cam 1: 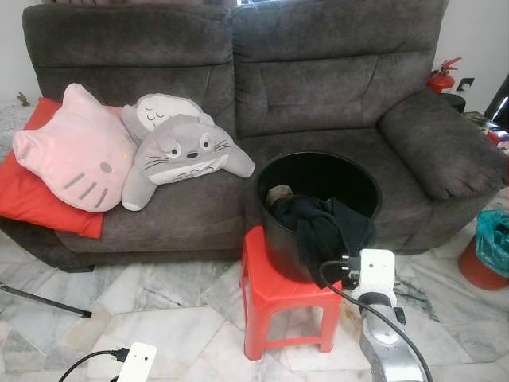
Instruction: Hang hanger
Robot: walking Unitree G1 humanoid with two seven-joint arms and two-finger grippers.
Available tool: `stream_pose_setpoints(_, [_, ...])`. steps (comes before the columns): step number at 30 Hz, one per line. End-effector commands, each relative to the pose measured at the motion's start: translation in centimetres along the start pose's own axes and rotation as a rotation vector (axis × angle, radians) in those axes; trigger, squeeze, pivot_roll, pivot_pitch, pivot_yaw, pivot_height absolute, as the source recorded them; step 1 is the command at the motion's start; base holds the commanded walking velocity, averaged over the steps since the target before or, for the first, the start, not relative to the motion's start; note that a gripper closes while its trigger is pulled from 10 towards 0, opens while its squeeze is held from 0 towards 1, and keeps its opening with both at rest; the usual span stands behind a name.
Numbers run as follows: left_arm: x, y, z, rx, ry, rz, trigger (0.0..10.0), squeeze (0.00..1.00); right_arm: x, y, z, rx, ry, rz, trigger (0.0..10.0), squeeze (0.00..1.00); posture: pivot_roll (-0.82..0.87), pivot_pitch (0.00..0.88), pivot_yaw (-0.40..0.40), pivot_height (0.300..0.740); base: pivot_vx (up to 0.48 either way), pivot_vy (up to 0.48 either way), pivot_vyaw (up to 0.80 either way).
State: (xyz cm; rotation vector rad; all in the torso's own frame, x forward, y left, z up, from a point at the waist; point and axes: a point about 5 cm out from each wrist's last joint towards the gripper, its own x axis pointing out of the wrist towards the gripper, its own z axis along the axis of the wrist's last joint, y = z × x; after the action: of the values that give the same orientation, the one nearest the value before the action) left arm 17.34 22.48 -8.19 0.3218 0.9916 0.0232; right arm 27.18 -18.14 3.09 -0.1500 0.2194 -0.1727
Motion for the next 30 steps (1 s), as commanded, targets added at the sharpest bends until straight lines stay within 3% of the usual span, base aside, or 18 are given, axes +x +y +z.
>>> stream_pose_setpoints(1, [0.0,0.4,-0.2,0.001,0.008,0.015,10.0,0.0,0.1,0.4,0.0,0.036,0.009,0.021,10.0,0.0,-0.13,0.0,0.039,0.74,0.0,0.0,0.0])
stream_pose_setpoints(13, [0.0,0.5,-0.2,0.001,0.009,0.019,10.0,0.0,0.9,0.9,0.4,0.152,0.04,0.039,10.0,0.0,-0.13,0.0,0.041,0.74,0.0,0.0,0.0])
stream_pose_setpoints(23, [0.0,0.5,-0.1,0.005,0.006,0.019,10.0,0.0,0.5,1.8,-0.2,0.136,0.072,0.077,10.0,0.0,-0.13,0.0,0.039,0.74,0.0,0.0,0.0])
stream_pose_setpoints(24, [0.0,0.5,-0.1,0.006,0.006,0.02,10.0,0.0,0.5,1.8,-0.3,0.138,0.077,0.077,4.7,0.0,-0.13,0.0,0.039,0.74,0.0,0.0,0.0])
stream_pose_setpoints(26, [0.0,0.6,-0.2,0.007,0.007,0.02,10.0,0.0,0.5,1.8,-0.5,0.141,0.086,0.077,1.5,0.0,-0.13,0.0,0.039,0.74,0.0,0.0,0.0])
stream_pose_setpoints(27, [0.0,0.6,-0.2,0.007,0.007,0.02,10.0,0.0,0.5,1.8,-0.5,0.134,0.091,0.08,1.5,0.0,-0.12,0.0,0.038,0.74,0.0,0.0,0.0])
stream_pose_setpoints(28, [0.0,0.6,-0.2,0.008,0.007,0.02,10.0,0.0,0.4,1.8,-0.6,0.125,0.093,0.083,0.0,0.0,-0.12,0.0,0.038,0.74,0.0,0.0,0.0])
stream_pose_setpoints(30, [0.0,0.6,-0.3,0.009,0.008,0.02,10.0,0.0,0.4,1.9,-0.5,0.12,0.091,0.086,0.0,0.0,-0.12,0.0,0.038,0.74,0.0,0.0,0.0])
